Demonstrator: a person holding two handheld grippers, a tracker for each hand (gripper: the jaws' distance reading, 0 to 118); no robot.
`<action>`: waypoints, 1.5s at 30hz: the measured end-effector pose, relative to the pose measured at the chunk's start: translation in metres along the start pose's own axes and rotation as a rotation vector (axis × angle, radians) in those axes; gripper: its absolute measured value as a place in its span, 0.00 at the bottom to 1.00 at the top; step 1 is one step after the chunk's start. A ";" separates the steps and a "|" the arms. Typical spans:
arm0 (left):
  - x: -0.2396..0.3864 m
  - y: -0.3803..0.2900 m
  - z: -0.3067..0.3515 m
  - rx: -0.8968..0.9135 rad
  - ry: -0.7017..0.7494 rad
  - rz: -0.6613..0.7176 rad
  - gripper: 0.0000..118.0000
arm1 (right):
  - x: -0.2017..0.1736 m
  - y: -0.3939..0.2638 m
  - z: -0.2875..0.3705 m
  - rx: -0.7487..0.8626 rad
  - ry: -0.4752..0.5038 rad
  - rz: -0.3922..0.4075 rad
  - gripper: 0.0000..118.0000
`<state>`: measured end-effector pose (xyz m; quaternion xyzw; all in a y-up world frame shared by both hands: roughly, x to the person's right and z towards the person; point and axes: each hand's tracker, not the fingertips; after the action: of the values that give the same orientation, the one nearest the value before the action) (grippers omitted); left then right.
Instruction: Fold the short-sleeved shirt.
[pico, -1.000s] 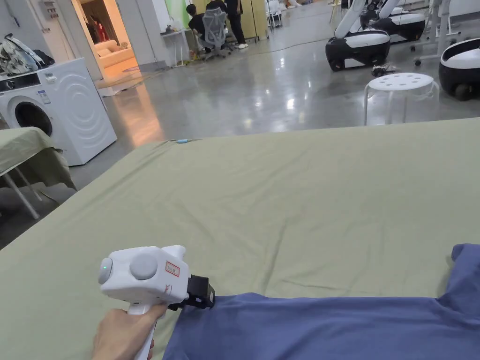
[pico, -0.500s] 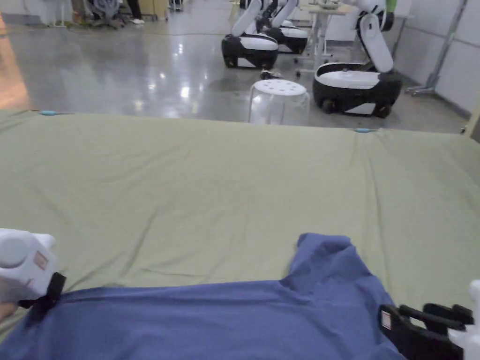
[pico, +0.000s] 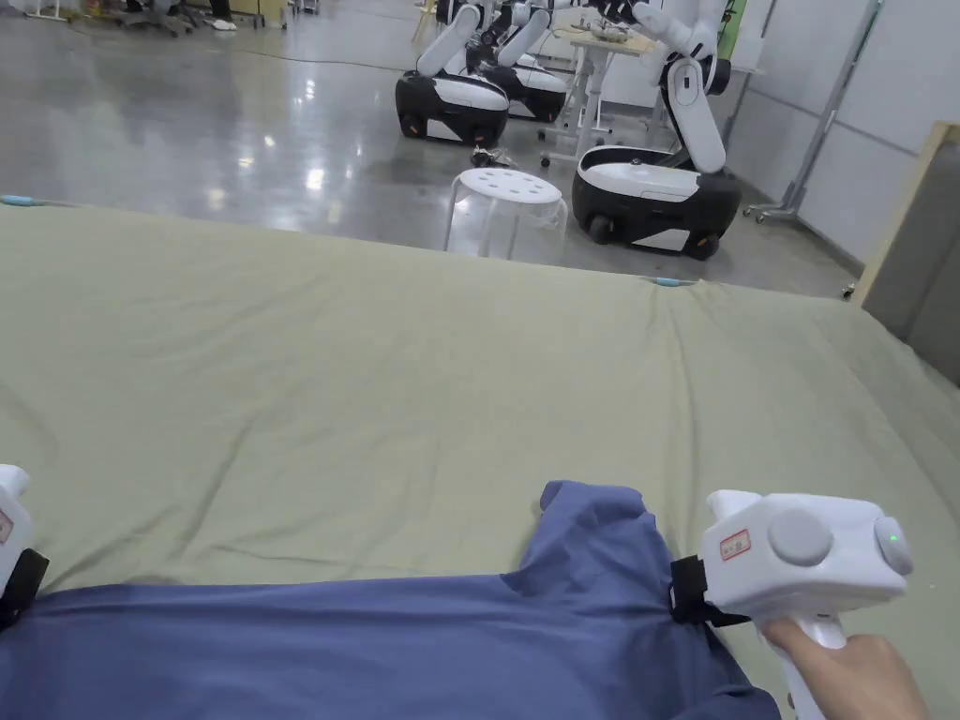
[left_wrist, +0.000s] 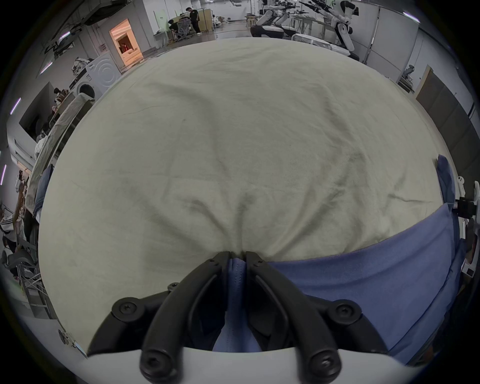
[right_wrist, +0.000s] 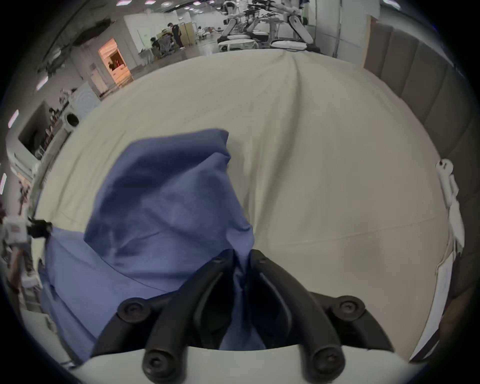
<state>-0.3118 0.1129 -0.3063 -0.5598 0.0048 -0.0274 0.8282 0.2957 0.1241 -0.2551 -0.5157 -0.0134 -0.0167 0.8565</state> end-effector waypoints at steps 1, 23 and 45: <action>0.008 -0.008 0.004 0.006 0.002 0.000 0.11 | -0.003 -0.002 0.000 0.020 -0.003 0.016 0.06; -0.056 -0.286 0.201 0.445 -0.339 0.017 0.06 | -0.011 -0.250 0.236 0.358 0.049 -0.078 0.05; 0.025 -0.358 0.323 1.082 -0.070 -0.073 0.39 | -0.069 -0.281 0.301 0.808 -0.018 0.041 0.48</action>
<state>-0.2886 0.2781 0.1473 -0.0540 -0.0571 -0.0359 0.9963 0.2129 0.2600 0.1315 -0.1379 -0.0161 0.0114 0.9902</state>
